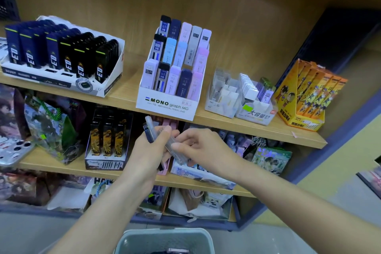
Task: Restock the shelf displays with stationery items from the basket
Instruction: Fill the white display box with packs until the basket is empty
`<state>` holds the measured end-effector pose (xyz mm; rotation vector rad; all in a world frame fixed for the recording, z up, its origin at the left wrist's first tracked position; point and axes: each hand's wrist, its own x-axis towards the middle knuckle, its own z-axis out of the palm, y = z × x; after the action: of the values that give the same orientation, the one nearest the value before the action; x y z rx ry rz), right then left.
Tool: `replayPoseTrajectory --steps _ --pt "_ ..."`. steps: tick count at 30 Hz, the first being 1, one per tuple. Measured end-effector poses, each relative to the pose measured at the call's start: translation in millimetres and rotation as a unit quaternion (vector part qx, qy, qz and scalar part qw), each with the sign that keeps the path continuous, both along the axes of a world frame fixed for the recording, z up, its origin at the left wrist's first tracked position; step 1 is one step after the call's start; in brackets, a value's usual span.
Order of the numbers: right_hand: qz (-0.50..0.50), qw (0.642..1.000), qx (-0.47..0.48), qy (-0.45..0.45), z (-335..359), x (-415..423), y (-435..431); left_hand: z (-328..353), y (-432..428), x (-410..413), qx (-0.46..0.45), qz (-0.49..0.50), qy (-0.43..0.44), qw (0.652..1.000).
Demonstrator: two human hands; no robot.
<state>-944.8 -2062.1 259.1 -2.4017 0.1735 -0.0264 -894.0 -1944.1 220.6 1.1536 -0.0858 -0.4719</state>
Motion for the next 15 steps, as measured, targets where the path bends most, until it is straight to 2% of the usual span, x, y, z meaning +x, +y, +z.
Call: replayPoseTrajectory --steps 4,8,12,15 --pt "-0.02 0.996 0.079 0.024 3 1 -4 0 1 1 -0.006 -0.005 -0.008 1.0" --pt "-0.069 0.993 0.09 0.026 17 -6 -20 4 4 3 -0.054 -0.006 0.019 0.998" --pt "-0.144 0.979 0.133 -0.06 50 -9 -46 2 5 4 -0.038 -0.004 0.031 0.999" --pt "-0.202 0.961 0.085 -0.169 74 1 -67 -1 4 7 -0.035 -0.008 0.03 0.999"
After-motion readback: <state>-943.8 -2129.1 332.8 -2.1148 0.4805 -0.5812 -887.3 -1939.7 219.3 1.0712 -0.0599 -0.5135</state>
